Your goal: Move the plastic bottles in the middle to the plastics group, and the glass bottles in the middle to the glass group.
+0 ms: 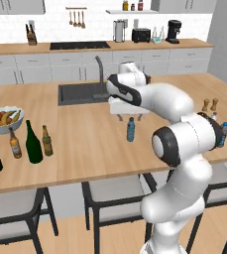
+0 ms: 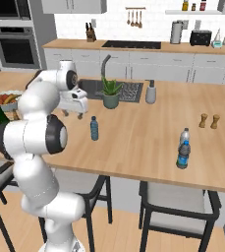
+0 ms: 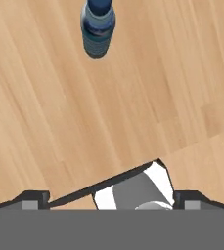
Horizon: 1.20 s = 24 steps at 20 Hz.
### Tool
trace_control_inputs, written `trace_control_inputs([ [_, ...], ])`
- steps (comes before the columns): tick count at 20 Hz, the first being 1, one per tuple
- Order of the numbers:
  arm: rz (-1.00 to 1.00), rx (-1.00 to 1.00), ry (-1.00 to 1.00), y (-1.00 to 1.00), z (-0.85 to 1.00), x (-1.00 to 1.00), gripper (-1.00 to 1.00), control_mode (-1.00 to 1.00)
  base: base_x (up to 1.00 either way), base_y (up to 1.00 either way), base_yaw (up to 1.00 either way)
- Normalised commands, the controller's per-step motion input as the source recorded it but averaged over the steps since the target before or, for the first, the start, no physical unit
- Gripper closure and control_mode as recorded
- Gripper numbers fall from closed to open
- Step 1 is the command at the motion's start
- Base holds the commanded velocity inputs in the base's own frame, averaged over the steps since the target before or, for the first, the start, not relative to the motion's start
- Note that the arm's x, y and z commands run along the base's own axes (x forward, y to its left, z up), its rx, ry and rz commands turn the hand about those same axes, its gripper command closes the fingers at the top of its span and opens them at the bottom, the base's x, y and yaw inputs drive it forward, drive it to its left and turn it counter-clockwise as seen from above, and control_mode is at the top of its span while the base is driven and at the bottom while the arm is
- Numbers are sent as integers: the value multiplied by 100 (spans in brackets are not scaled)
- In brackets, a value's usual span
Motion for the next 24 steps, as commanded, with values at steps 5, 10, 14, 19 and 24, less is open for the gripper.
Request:
trace_control_inputs([
  [5,2,3,-7,-25,0,-28,-100,-100,0,0,0],
  [10,17,0,-3,-20,0,9,-100,-100,0,0,0],
  [14,31,0,-9,-12,0,40,-100,-100,0,0,0],
  [19,31,0,-2,-26,-11,43,-100,-100,0,0,0],
  [24,23,2,-19,-22,-29,32,-100,-100,0,0,0],
])
